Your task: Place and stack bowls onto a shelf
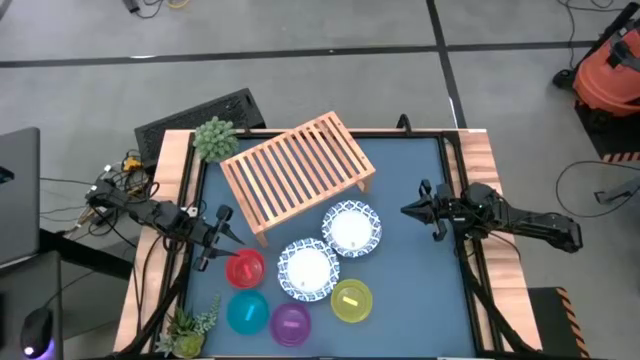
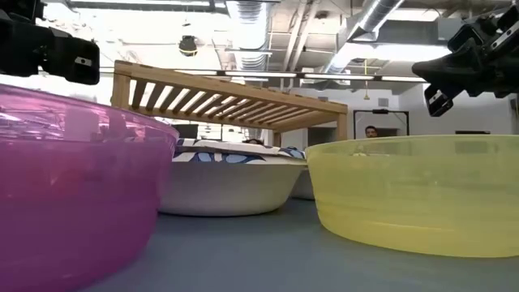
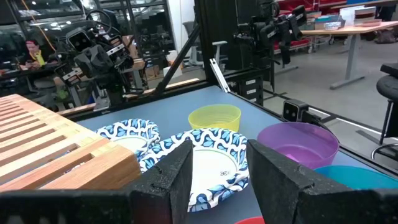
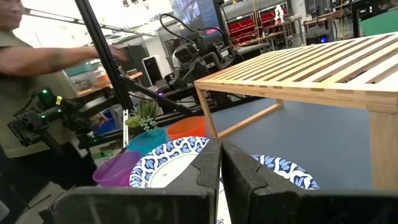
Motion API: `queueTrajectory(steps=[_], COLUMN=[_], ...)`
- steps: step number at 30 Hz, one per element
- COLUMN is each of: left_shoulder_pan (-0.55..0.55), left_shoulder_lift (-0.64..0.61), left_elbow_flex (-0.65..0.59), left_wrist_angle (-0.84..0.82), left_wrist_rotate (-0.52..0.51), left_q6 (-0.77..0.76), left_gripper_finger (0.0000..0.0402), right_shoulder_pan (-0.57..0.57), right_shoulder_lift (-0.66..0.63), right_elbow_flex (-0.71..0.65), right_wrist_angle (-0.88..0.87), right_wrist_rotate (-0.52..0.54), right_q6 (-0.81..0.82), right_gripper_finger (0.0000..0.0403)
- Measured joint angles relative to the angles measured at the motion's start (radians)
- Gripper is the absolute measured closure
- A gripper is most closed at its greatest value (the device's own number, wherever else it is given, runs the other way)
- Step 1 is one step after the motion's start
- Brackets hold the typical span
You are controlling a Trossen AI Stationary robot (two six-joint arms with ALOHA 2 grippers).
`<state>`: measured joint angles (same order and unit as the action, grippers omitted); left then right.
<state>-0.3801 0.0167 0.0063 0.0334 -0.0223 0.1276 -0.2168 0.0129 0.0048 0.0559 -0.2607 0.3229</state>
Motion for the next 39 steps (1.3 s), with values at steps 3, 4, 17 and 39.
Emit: queueTrajectory(steps=[3,4,17,39], left_shoulder_pan=[0.0,0.0,0.0,0.0], left_shoulder_lift=[0.0,0.0,0.0,0.0], left_elbow_flex=[0.0,0.0,0.0,0.0], left_wrist_angle=[0.0,0.0,0.0,0.137], left_wrist_rotate=[0.0,0.0,0.0,-0.005], left_q6=[0.0,0.0,0.0,-0.481], left_gripper_finger=[0.0262,0.0262,0.0262,0.0262], right_shoulder_pan=[0.0,0.0,0.0,0.0], right_shoulder_lift=[0.0,0.0,0.0,0.0], right_elbow_flex=[0.0,0.0,0.0,0.0], right_wrist_angle=[0.0,0.0,0.0,0.0], right_wrist_rotate=[0.0,0.0,0.0,0.0], right_q6=[0.0,0.0,0.0,0.0], right_gripper_finger=[0.0361,0.0361,0.0361,0.0361])
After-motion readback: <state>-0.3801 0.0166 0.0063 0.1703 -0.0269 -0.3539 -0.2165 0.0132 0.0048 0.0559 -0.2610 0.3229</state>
